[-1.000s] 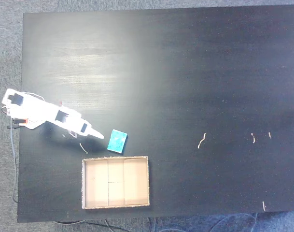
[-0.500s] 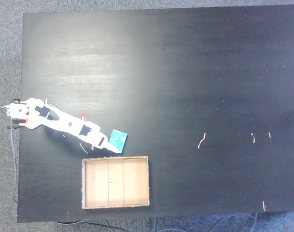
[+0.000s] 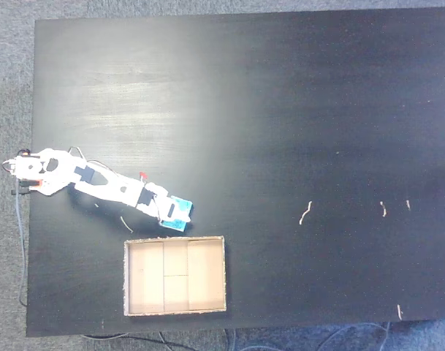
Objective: Pick the green block and drop it in the box on the right.
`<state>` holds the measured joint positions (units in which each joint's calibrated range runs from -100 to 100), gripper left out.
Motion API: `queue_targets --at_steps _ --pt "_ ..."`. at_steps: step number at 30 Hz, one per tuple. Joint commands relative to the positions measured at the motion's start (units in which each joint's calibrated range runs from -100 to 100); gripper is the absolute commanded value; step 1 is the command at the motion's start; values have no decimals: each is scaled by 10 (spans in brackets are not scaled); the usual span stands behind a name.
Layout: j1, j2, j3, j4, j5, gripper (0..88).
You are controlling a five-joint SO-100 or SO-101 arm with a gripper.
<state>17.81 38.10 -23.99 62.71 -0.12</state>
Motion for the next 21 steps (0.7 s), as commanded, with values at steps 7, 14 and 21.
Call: queue_targets --at_steps 7,14,21 --pt "-12 14 -20 26 12 107" --pt "3 -248 188 -14 -9 57" --pt "55 -590 306 -45 5 90"
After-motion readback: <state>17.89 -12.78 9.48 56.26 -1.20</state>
